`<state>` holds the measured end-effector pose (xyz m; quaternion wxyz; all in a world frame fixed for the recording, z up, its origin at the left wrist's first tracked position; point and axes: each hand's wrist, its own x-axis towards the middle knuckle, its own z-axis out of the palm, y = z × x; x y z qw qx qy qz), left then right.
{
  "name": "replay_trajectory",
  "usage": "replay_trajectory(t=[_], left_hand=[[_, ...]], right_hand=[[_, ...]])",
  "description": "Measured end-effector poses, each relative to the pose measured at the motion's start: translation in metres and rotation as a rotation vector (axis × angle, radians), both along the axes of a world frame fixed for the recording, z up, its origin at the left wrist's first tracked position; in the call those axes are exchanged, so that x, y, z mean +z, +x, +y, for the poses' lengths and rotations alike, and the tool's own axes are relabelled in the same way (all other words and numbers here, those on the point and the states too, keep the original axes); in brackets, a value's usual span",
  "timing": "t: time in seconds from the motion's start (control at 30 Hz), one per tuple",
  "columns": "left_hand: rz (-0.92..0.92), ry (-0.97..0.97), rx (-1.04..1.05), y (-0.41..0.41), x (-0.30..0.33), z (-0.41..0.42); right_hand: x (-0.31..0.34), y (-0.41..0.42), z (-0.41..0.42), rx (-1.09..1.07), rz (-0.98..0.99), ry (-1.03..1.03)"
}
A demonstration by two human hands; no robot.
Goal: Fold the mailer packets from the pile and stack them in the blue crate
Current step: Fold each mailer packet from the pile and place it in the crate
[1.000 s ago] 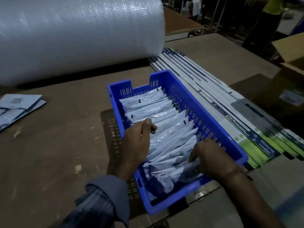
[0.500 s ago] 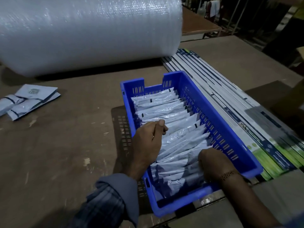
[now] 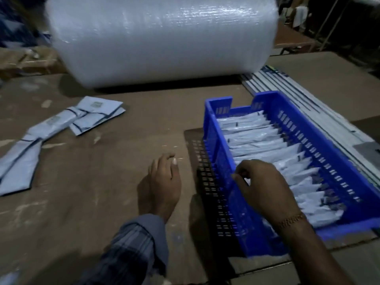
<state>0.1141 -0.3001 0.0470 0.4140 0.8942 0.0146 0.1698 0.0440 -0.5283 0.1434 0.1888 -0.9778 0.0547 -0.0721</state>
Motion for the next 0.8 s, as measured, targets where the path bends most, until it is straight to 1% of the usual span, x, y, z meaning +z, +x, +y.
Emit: replay_trajectory(t=[0.1, 0.17, 0.23, 0.3, 0.4, 0.53, 0.6, 0.7, 0.8], left_hand=[[0.084, 0.166, 0.026, 0.006, -0.033, 0.104], [0.153, 0.191, 0.078, 0.01, -0.055, 0.174], [0.201, 0.196, 0.166, 0.014, -0.076, 0.238], [0.227, 0.188, 0.227, 0.018, -0.093, 0.298], [0.245, 0.326, 0.256, 0.028, -0.11, 0.371], [0.331, 0.429, 0.371, 0.049, -0.112, 0.438], [0.336, 0.434, 0.412, 0.061, -0.11, 0.462], [0.373, 0.388, 0.508, 0.078, -0.105, 0.487], [0.401, 0.393, 0.529, 0.088, -0.105, 0.493]], right_hand=[[0.002, 0.014, 0.063, -0.047, -0.16, -0.098], [0.001, 0.02, 0.111, -0.096, -0.22, -0.13], [-0.008, 0.027, 0.158, -0.04, -0.217, -0.085], [-0.025, 0.038, 0.202, 0.035, -0.172, -0.034], [-0.062, 0.062, 0.269, 0.078, -0.149, -0.063], [-0.102, 0.09, 0.358, 0.159, -0.044, 0.047], [-0.114, 0.099, 0.389, 0.228, -0.002, 0.053], [-0.126, 0.105, 0.415, 0.272, 0.021, 0.033], [-0.132, 0.107, 0.422, 0.278, -0.002, 0.034]])
